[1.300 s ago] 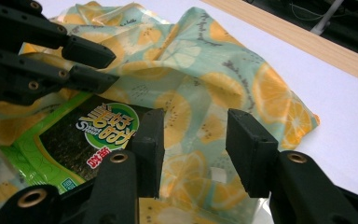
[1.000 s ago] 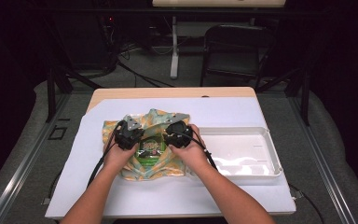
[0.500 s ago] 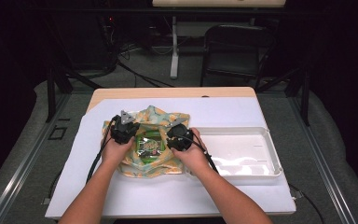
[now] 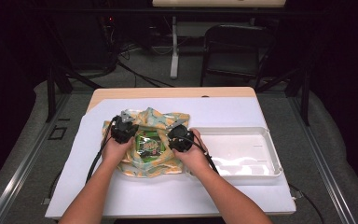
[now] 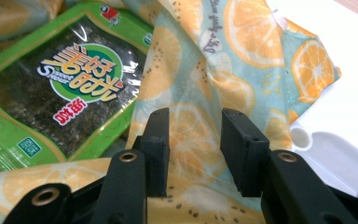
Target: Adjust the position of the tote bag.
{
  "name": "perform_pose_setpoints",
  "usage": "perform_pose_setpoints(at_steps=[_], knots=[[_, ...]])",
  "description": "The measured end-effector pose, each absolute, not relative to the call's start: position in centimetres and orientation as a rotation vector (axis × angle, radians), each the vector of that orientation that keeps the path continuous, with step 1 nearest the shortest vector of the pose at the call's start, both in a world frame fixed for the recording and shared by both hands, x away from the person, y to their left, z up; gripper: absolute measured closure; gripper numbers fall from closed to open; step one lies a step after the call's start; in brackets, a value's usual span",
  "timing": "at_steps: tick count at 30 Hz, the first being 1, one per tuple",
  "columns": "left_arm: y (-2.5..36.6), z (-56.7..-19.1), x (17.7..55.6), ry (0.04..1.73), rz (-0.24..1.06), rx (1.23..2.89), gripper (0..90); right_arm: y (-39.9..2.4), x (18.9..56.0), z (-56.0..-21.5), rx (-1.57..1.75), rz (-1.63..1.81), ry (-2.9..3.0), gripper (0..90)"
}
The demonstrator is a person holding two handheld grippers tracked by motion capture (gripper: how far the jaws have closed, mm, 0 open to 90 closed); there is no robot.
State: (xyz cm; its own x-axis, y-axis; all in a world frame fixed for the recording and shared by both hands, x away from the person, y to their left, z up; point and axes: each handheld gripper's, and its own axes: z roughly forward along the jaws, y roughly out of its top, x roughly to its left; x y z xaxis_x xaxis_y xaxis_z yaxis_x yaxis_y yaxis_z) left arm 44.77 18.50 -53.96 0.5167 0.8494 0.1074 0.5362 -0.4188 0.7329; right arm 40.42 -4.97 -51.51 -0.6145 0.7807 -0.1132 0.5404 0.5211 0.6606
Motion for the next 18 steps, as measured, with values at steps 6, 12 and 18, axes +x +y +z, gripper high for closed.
perform_pose_setpoints(at_steps=[6, 12, 18], knots=[[18.6, -54.1, 44.7, 1.128, 0.61, 2.124, 87.3, -4.6, 40.1, -51.1, 1.053, 0.857, 2.358, 60.7], [18.9, -53.1, 44.3, 1.125, 0.595, 2.089, 65.7, -3.8, 39.8, -50.6, 0.994, 0.878, 2.342, 59.4], [19.0, -51.7, 43.0, 1.115, 0.612, 2.06, 56.3, -2.8, 40.0, -50.0, 0.96, 0.908, 2.335, 56.7]])
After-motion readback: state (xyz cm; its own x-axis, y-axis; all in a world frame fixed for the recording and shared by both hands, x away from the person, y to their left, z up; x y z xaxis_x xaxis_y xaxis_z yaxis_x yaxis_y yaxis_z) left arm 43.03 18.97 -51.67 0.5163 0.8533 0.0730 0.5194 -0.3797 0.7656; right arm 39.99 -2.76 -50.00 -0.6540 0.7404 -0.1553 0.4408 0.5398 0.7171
